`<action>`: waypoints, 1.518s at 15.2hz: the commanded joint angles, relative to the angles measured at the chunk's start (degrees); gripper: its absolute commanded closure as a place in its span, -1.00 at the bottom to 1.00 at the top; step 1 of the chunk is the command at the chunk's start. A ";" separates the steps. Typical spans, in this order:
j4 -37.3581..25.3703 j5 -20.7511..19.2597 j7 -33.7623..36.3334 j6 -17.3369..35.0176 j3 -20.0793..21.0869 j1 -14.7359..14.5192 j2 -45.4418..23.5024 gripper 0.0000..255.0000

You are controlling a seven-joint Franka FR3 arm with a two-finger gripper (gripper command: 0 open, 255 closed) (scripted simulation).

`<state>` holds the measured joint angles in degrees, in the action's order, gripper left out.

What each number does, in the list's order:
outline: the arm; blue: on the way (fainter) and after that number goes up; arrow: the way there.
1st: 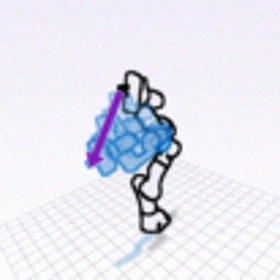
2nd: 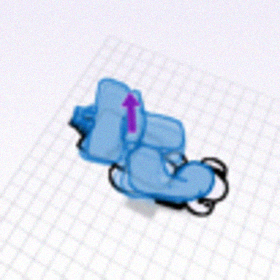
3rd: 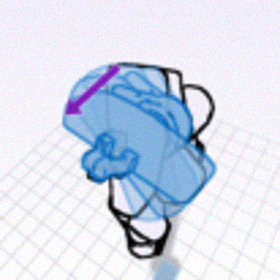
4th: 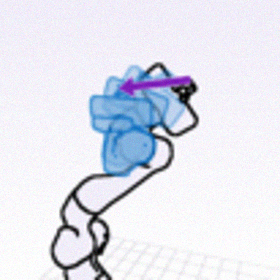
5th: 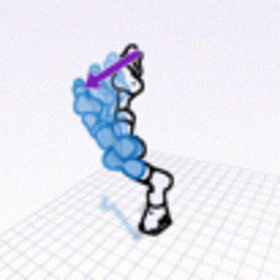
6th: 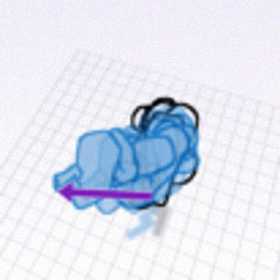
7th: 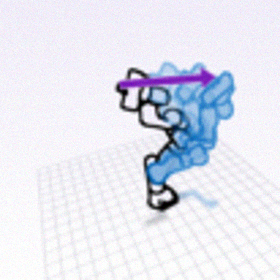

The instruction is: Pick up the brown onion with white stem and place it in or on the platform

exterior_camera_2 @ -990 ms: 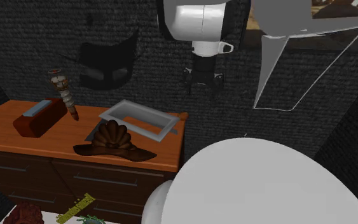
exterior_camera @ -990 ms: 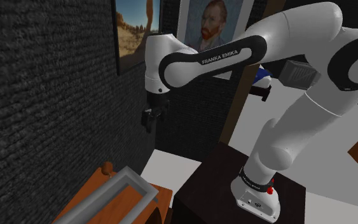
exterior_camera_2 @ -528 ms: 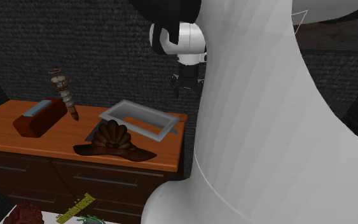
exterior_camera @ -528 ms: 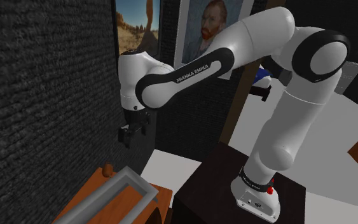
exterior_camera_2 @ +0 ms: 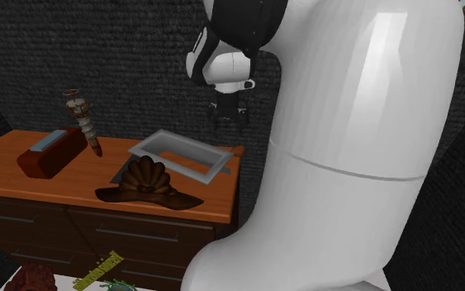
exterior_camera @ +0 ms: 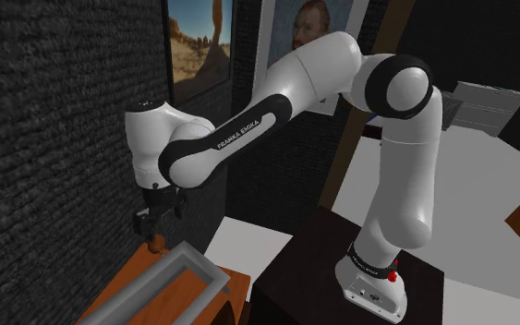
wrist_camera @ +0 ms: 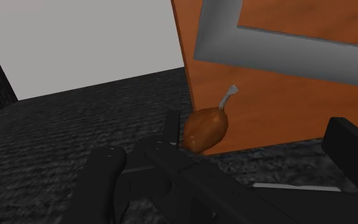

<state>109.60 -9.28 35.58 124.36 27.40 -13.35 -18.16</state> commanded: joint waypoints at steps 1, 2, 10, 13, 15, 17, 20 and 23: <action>-3.79 -2.34 2.11 0.14 -0.54 -1.87 -4.46 -1.00; -6.05 -3.40 3.05 -0.06 -0.87 -2.95 -6.77 -1.00; -13.49 -7.12 6.00 1.03 -2.78 -7.11 -16.00 -1.00; -13.01 -7.87 6.45 2.97 -3.32 -7.45 -17.54 -1.00; -13.01 -7.87 6.45 2.97 -3.32 -7.45 -17.54 -1.00; -13.01 -7.87 6.45 2.97 -3.32 -7.45 -17.54 -1.00; -13.01 -7.87 6.45 2.97 -3.32 -7.45 -17.54 -1.00; -13.02 -7.87 6.45 2.96 -3.32 -7.45 -17.54 1.00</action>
<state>96.58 -17.15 42.02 127.33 24.08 -20.80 -35.70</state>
